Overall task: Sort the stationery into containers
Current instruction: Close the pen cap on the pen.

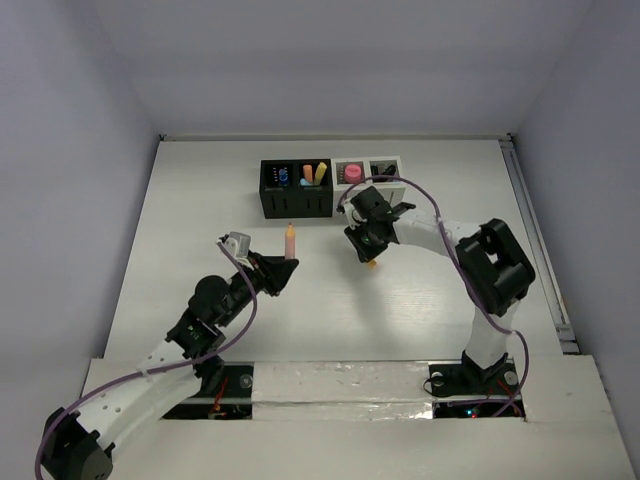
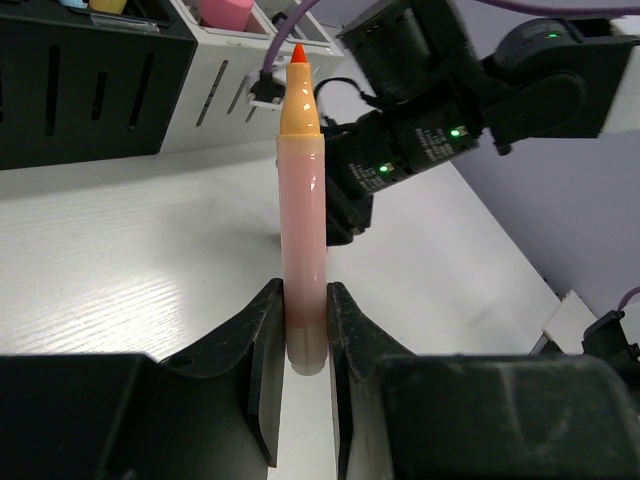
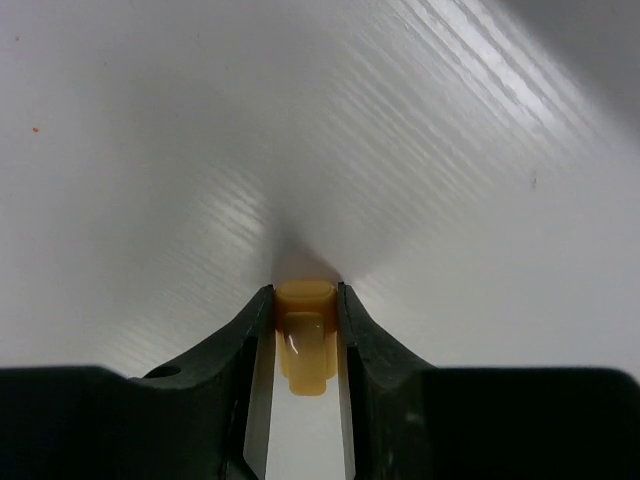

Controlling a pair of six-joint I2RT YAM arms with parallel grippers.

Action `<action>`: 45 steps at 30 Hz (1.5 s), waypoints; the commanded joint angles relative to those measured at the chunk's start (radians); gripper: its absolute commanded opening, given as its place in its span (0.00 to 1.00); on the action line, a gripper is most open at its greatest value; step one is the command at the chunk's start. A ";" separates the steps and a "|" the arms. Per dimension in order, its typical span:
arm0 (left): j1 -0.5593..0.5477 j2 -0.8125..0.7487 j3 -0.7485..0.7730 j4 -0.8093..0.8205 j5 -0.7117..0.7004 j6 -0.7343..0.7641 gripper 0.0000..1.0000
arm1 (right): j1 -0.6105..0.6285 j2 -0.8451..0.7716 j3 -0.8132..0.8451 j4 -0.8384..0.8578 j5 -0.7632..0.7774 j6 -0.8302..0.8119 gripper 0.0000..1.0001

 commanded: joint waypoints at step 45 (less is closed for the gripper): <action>-0.080 0.235 0.035 0.071 -0.196 0.087 0.00 | 0.283 -0.240 -0.050 0.798 0.306 0.706 0.10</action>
